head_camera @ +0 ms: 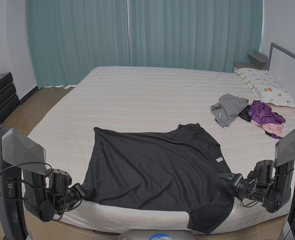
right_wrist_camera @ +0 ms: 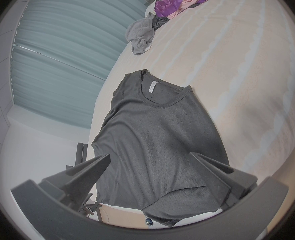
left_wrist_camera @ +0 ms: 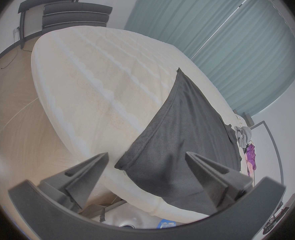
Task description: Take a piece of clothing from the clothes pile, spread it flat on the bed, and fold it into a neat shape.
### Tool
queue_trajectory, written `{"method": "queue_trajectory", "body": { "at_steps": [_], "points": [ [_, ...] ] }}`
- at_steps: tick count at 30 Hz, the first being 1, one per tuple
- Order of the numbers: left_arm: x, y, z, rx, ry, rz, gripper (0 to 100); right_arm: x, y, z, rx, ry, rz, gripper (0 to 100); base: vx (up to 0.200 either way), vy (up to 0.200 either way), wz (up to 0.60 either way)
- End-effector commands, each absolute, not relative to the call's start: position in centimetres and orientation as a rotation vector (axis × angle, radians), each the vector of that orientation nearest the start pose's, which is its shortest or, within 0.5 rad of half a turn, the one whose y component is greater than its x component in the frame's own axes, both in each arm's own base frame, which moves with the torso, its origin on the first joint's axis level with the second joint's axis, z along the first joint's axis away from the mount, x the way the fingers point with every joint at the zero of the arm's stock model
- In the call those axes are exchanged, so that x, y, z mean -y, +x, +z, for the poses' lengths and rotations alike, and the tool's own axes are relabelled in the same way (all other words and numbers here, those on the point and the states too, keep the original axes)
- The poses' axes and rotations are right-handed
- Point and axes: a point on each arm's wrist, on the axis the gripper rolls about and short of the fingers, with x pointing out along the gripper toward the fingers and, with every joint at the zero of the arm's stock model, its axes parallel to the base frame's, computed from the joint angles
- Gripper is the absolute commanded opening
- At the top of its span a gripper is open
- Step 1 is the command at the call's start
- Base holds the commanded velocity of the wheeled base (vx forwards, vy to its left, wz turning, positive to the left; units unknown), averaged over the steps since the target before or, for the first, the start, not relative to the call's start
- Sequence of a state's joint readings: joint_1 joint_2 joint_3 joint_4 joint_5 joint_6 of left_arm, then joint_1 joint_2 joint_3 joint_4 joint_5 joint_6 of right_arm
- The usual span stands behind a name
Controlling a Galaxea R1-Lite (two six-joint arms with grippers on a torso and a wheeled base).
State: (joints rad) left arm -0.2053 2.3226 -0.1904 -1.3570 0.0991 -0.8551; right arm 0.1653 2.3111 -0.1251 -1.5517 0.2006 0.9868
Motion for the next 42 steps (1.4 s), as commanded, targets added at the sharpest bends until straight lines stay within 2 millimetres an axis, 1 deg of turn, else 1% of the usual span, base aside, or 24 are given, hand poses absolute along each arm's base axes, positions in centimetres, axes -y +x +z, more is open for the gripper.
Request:
{"method": "queue_trajectory", "body": {
  "at_steps": [1, 4, 7, 10, 13, 16, 19, 22, 27, 31, 36, 39, 42],
  "points": [
    [4.8, 24.4, -4.6, -0.771, -0.687, 0.239, 0, -4.5, 24.1, -2.7, -0.766, 0.951, 0.008, 100, 0.0, 0.0, 0.0],
    [4.8, 24.5, -4.8, -0.774, -0.671, 0.238, 0, -4.5, 24.0, -2.7, -0.77, 0.948, 0.005, 100, 0.0, 0.0, 0.0],
    [4.2, 24.2, -4.6, -0.763, -0.665, 0.281, 0, -4.4, 23.5, -2.7, -0.78, 0.934, -0.002, 100, 0.0, 0.0, 0.0],
    [3.6, 23.5, -3.7, -0.74, -0.662, 0.311, 0, -4.3, 23.2, -2.7, -0.789, 0.917, -0.004, 100, 0.0, 0.0, 0.0],
    [3.4, 23.4, -2.9, -0.717, -0.65, 0.301, 0, -4.2, 23.0, -2.8, -0.796, 0.887, -0.007, 100, 0.0, 0.0, 0.0],
    [3.4, 23.4, -2.7, -0.708, -0.639, 0.293, 0, -4.2, 22.8, -2.9, -0.796, 0.862, -0.021, 100, 0.0, 0.0, 0.0],
    [3.2, 23.3, -2.2, -0.696, -0.633, 0.289, 0, -4.0, 22.6, -3.7, -0.81, 0.806, -0.048, 100, 0.0, 0.0, 0.0],
    [3.2, 23.1, -2.2, -0.705, -0.623, 0.289, 0, -3.9, 22.6, -3.9, -0.813, 0.795, -0.055, 100, 0.0, 0.0, 0.0],
    [3.3, 22.5, -2.5, -0.736, -0.599, 0.288, 0, -3.6, 21.7, -3.9, -0.839, 0.744, -0.056, 100, 0.0, 0.0, 0.0],
    [3.2, 22.4, -2.7, -0.75, -0.581, 0.286, 0, -2.8, 21.5, -4.1, -0.847, 0.706, -0.069, 100, 0.0, 0.0, 0.0],
    [3.2, 22.4, -3.2, -0.773, -0.581, 0.288, 0, -2.7, 21.3, -4.9, -0.881, 0.682, -0.079, 100, 0.0, 0.0, 0.0],
    [3.2, 22.3, -3.9, -0.801, -0.581, 0.295, 0, -2.7, 21.6, -5.5, -0.889, 0.665, -0.076, 100, 0.0, 0.0, 0.0],
    [3.2, 22.4, -4.0, -0.801, -0.582, 0.295, 0, -2.8, 22.2, -5.7, -0.871, 0.657, -0.066, 100, 0.0, 0.0, 0.0]
  ]
}}
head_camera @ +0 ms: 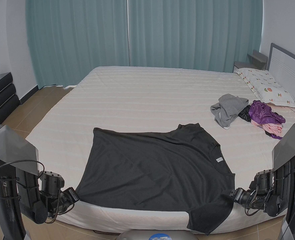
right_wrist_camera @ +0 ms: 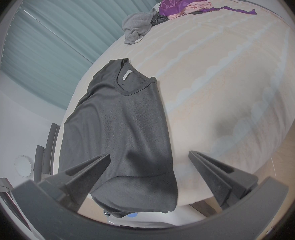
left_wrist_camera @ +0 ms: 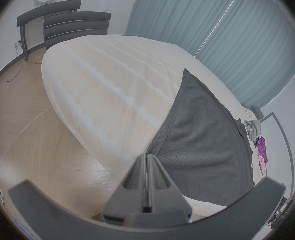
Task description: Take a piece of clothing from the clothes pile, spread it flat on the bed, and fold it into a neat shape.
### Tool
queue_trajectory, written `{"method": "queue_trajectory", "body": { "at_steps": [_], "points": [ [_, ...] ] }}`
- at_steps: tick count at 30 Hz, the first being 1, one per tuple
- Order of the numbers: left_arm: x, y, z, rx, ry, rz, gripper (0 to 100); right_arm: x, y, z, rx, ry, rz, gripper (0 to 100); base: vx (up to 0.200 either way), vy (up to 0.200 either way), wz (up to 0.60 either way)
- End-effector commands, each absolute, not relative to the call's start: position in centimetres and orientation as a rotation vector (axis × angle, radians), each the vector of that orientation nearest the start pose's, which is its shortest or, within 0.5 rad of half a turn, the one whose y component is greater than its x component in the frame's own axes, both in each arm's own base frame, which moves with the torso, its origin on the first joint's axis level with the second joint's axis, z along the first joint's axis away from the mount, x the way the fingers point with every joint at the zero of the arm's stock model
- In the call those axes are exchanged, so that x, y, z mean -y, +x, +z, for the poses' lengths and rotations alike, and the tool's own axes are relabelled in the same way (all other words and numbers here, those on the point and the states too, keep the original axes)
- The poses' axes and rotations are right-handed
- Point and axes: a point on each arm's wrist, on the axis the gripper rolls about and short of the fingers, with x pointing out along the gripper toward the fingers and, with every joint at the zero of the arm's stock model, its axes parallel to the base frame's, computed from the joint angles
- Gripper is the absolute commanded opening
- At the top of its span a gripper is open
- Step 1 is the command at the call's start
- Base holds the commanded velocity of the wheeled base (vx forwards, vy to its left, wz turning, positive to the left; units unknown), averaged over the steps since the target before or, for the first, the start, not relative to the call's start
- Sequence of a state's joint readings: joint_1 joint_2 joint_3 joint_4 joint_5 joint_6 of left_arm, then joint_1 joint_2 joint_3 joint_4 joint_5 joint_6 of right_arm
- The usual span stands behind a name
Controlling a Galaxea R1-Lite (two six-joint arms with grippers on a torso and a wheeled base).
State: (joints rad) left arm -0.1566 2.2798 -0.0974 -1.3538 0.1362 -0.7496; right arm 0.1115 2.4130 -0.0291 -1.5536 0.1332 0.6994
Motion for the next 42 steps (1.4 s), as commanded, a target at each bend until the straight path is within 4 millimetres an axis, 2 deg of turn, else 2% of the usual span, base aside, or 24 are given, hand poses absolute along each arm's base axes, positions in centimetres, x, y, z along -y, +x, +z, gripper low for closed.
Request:
{"method": "queue_trajectory", "body": {
  "at_steps": [1, 5, 6, 16, 21, 28, 35, 36, 42],
  "points": [
    [3.2, 22.3, -4.0, -0.802, -0.583, 0.297, 0, -2.8, 22.6, -5.7, -0.857, 0.656, -0.062, 100, 0.0, 0.0, 0.0],
    [3.2, 22.3, -4.0, -0.806, -0.585, 0.296, 0, -2.8, 23.5, -6.1, -0.832, 0.654, -0.062, 100, 0.0, 0.0, 0.0],
    [3.2, 22.3, -4.0, -0.807, -0.585, 0.296, 0, -2.8, 23.6, -6.1, -0.826, 0.651, -0.064, 0, 0.0, 0.0, 0.0],
    [3.2, 22.2, -4.1, -0.81, -0.588, 0.299, 0, -2.6, 25.2, -6.0, -0.742, 0.635, -0.095, 0, 0.0, 0.0, 0.0],
    [3.2, 22.2, -4.1, -0.811, -0.591, 0.297, 0, -2.1, 27.4, -4.9, -0.622, 0.652, -0.088, 0, 0.0, 0.0, 0.0],
    [3.3, 22.2, -4.5, -0.832, -0.619, 0.295, 0, -2.3, 29.7, -5.6, -0.583, 0.649, -0.067, 0, 0.0, 0.0, 0.0],
    [3.3, 22.2, -4.5, -0.832, -0.619, 0.295, 0, -2.3, 29.7, -6.4, -0.617, 0.649, -0.069, 0, 0.0, 0.0, 0.0],
    [3.3, 22.2, -4.6, -0.833, -0.617, 0.295, 0, -2.3, 29.8, -6.4, -0.614, 0.649, -0.066, 100, 0.0, 0.0, 0.0],
    [3.3, 22.2, -4.6, -0.835, -0.617, 0.295, 0, -1.8, 29.6, -5.1, -0.59, 0.668, -0.04, 100, 0.0, 0.0, 0.0]
  ]
}}
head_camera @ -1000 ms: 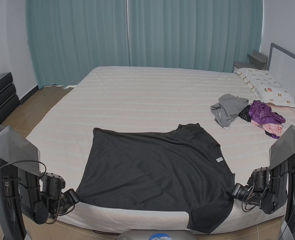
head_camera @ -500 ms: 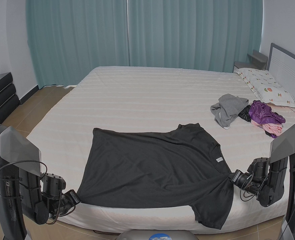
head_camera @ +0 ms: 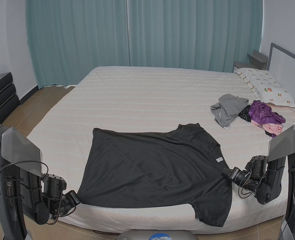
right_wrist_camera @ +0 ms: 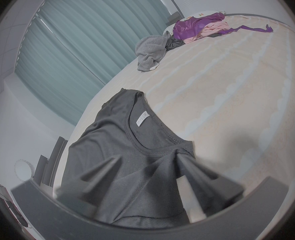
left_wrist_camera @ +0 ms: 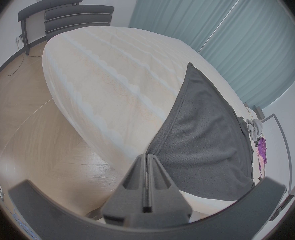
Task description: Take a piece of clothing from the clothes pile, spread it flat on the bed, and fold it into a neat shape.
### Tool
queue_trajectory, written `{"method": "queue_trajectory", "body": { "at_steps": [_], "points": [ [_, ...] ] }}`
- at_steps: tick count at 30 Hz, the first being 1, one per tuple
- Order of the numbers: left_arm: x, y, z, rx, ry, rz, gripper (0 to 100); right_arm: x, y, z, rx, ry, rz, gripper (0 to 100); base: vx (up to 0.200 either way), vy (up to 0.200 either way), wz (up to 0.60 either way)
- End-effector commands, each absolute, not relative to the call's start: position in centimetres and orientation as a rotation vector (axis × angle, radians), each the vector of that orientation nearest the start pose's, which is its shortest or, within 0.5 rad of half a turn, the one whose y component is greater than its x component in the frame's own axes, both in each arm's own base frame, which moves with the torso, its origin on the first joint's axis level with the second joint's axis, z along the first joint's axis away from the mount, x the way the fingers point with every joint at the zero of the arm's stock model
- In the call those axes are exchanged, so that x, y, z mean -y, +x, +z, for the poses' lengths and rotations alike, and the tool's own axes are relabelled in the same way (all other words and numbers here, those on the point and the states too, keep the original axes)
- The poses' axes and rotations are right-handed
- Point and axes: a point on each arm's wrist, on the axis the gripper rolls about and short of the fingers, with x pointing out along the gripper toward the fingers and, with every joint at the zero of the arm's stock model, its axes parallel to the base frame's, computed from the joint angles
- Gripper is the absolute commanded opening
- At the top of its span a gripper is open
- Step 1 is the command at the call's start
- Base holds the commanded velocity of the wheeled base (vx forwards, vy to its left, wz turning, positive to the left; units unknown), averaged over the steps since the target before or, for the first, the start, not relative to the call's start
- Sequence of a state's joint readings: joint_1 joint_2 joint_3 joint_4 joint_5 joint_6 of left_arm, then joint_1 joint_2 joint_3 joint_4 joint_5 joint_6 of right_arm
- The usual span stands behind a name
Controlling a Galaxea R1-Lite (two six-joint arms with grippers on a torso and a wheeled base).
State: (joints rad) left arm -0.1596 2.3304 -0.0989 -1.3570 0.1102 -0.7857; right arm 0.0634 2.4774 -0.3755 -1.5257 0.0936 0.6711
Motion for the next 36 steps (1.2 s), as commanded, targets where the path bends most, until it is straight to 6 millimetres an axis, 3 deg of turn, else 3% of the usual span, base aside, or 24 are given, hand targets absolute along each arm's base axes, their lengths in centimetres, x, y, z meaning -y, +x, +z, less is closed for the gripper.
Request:
{"method": "queue_trajectory", "body": {
  "at_steps": [1, 7, 11, 15, 23, 36],
  "points": [
    [3.3, 22.2, -4.6, -0.835, -0.617, 0.295, 0, -1.7, 29.4, -4.8, -0.589, 0.675, -0.038, 100, 0.0, 0.0, 0.0],
    [3.3, 22.2, -4.5, -0.834, -0.619, 0.294, 0, -0.5, 25.6, -3.5, -0.687, 0.643, 0.105, 100, 0.0, 0.0, 0.0],
    [3.3, 22.2, -4.5, -0.834, -0.619, 0.294, 0, -0.2, 22.9, -3.8, -0.787, 0.576, 0.179, 100, 0.0, 0.0, 0.0],
    [3.3, 22.2, -4.6, -0.835, -0.619, 0.295, 0, -0.4, 21.7, -4.2, -0.849, 0.55, 0.223, 100, 0.0, 0.0, 0.0],
    [3.3, 22.2, -4.6, -0.836, -0.619, 0.293, 0, -1.3, 21.0, -5.6, -0.93, 0.491, 0.263, 100, 0.0, 0.0, 0.0],
    [3.3, 22.2, -4.6, -0.835, -0.617, 0.294, 0, -2.6, 21.7, -5.8, -0.924, 0.496, 0.302, 100, 0.0, 0.0, 0.0]
  ]
}}
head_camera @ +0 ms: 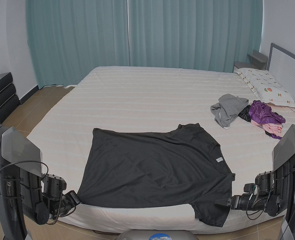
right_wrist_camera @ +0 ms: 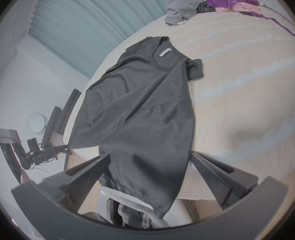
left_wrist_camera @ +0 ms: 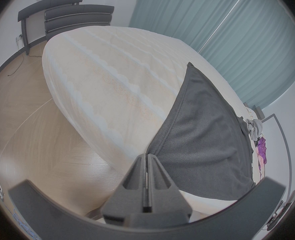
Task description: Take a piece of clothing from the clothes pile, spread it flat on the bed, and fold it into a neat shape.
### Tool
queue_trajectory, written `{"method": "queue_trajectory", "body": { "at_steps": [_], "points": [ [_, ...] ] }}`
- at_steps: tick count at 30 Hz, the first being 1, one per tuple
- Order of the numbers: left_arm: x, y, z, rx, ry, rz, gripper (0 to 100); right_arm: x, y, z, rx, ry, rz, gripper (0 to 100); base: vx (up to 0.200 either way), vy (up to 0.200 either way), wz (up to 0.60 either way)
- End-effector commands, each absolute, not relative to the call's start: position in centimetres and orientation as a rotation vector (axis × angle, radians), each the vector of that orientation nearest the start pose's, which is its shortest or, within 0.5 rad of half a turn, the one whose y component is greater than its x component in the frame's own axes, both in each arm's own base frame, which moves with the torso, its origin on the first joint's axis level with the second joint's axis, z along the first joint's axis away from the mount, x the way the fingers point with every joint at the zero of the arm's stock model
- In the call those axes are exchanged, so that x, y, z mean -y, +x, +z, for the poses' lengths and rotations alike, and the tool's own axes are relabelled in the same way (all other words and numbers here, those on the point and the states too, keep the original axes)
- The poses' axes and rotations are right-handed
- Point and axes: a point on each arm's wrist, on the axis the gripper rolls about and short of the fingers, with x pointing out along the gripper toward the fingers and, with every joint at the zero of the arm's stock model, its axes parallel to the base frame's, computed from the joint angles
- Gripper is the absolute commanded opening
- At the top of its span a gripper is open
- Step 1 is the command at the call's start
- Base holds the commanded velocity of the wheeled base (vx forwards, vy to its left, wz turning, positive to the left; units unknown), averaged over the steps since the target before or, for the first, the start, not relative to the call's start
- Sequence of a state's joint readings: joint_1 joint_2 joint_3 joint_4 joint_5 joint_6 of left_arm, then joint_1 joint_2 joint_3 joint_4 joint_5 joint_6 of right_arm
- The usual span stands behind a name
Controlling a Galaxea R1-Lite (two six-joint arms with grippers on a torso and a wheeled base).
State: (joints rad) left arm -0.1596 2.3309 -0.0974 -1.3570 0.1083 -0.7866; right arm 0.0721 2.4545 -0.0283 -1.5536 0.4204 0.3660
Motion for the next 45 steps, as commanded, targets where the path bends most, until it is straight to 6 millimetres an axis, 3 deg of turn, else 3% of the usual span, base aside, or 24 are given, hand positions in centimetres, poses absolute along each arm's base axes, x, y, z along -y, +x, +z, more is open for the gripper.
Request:
{"method": "queue_trajectory", "body": {
  "at_steps": [1, 2, 3, 15, 24, 45],
  "points": [
    [3.3, 22.2, -4.6, -0.837, -0.618, 0.295, 0, -2.6, 21.9, -5.8, -0.918, 0.504, 0.296, 100, 0.0, 0.0, 0.0],
    [3.3, 22.2, -4.6, -0.835, -0.619, 0.295, 0, -2.6, 21.9, -5.8, -0.918, 0.51, 0.29, 100, 0.0, 0.0, 0.0],
    [3.3, 22.2, -4.6, -0.835, -0.617, 0.294, 0, -2.6, 21.9, -5.8, -0.917, 0.513, 0.286, 0, 0.0, 0.0, 0.0],
    [3.4, 22.2, -4.6, -0.836, -0.618, 0.293, 0, -0.7, 21.2, -4.4, -0.878, 0.542, 0.209, 0, 0.0, 0.0, 0.0],
    [3.3, 22.2, -4.4, -0.829, -0.619, 0.293, 0, -0.7, 20.8, -4.1, -0.908, 0.544, 0.198, 0, 0.0, 0.0, 0.0],
    [2.7, 20.2, -2.1, -0.813, -0.493, 0.239, 0, 0.0, 17.1, 0.0, -1.05, 0.503, 0.191, 0, 0.0, 0.0, 0.0]
  ]
}}
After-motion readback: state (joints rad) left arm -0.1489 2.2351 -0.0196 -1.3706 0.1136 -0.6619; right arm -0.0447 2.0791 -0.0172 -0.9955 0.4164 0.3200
